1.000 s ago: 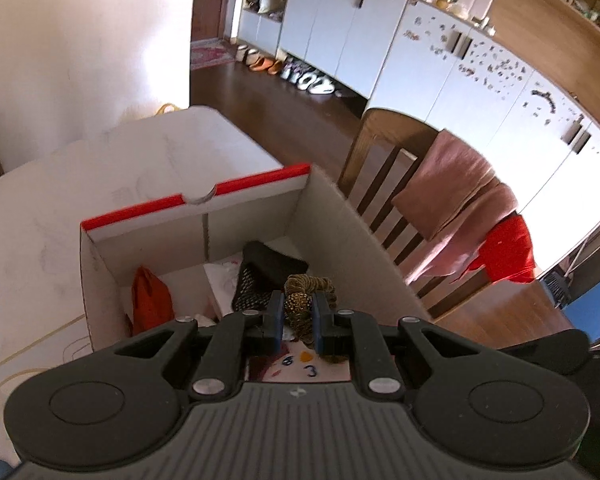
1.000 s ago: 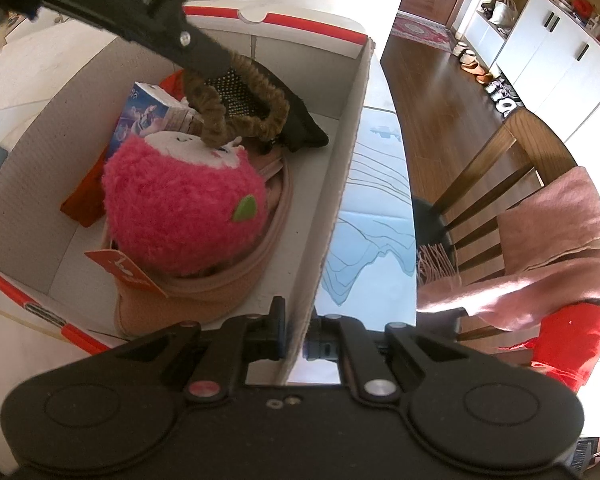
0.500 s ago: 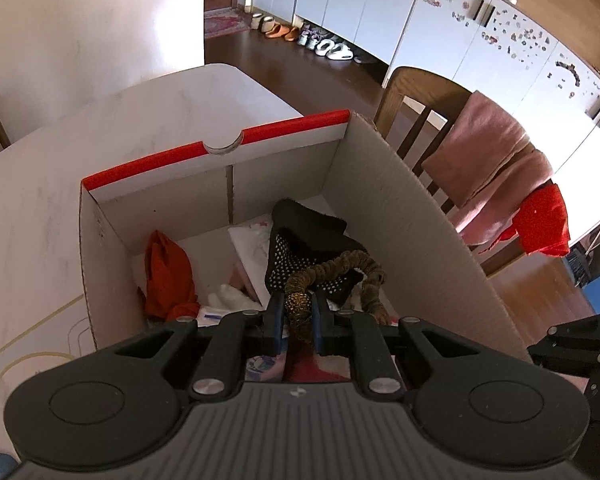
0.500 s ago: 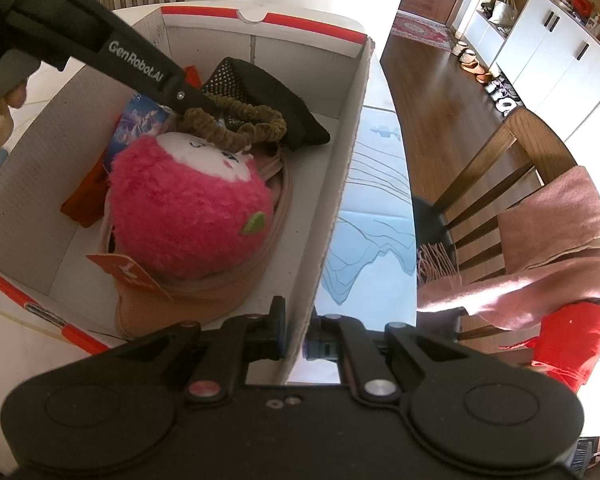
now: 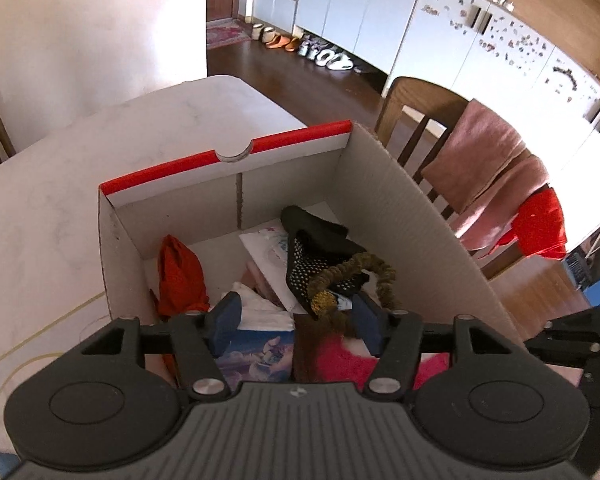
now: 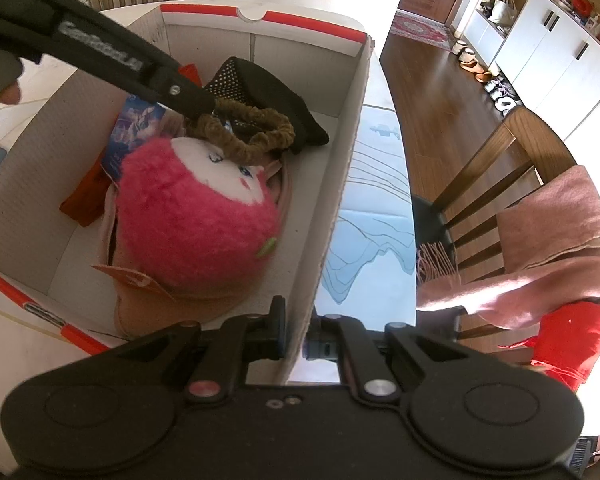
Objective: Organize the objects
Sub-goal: 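Carry the brown scrunchie into the white box and open the left gripper, then move the left gripper back to the table over the black USB cable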
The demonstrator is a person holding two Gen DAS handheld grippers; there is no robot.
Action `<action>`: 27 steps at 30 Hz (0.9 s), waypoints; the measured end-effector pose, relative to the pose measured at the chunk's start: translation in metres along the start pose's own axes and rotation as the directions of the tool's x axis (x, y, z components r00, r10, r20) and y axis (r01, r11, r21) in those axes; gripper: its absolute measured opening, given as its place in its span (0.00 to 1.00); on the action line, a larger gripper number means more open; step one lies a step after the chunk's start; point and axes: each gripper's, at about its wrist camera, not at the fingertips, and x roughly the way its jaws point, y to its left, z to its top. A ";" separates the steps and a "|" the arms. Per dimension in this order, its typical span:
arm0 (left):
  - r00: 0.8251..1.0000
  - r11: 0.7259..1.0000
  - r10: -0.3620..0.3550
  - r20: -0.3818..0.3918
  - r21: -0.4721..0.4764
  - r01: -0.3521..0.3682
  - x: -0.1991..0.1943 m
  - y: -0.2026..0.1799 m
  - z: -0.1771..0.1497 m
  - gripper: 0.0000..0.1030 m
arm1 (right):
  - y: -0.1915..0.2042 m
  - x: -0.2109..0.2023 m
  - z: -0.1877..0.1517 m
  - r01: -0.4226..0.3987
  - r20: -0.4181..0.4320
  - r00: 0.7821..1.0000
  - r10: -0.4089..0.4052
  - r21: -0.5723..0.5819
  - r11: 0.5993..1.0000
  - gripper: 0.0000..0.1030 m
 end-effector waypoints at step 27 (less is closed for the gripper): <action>0.988 0.998 0.013 0.151 -0.060 -0.004 -0.132 0.046 -0.044 0.71 | -0.002 -0.002 0.000 -0.002 0.004 1.000 0.002 -0.012 1.000 0.06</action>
